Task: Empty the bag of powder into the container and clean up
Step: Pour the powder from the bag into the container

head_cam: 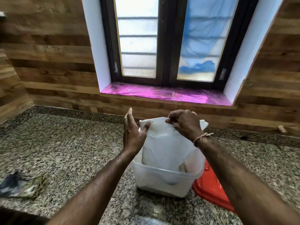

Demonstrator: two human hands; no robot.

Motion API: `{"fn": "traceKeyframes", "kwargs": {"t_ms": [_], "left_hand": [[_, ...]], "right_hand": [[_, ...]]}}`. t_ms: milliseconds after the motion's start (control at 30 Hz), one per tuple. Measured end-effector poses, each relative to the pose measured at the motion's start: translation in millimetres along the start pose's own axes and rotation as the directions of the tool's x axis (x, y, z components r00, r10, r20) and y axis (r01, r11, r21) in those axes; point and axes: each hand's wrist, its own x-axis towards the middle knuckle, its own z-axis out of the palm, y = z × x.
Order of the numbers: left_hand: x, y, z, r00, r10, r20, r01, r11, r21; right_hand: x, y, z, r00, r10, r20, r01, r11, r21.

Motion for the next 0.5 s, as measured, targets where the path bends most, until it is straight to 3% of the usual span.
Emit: {"fn": "traceKeyframes", "kwargs": {"t_ms": [133,200,367,500], "left_hand": [[4,0,-10,0.967,0.247,0.069,-0.255,0.952,0.171],[5,-4,-15,0.961,0.247,0.125,-0.27,0.934,0.234],[2,-2,-23,0.946,0.323,0.012,-0.312,0.906,0.286],[-3,-1,-22,0.926,0.372,0.059,-0.369,0.865,0.34]], "right_hand": [[4,-4,0,0.999,-0.025,-0.034,0.026,0.999,0.024],[6,-4,0,0.999,-0.04,-0.022,0.041,0.998,0.036],[2,-2,3,0.998,-0.052,-0.032,0.054,0.997,0.062],[4,-4,2,0.997,-0.066,-0.034,0.069,0.994,0.087]]}}
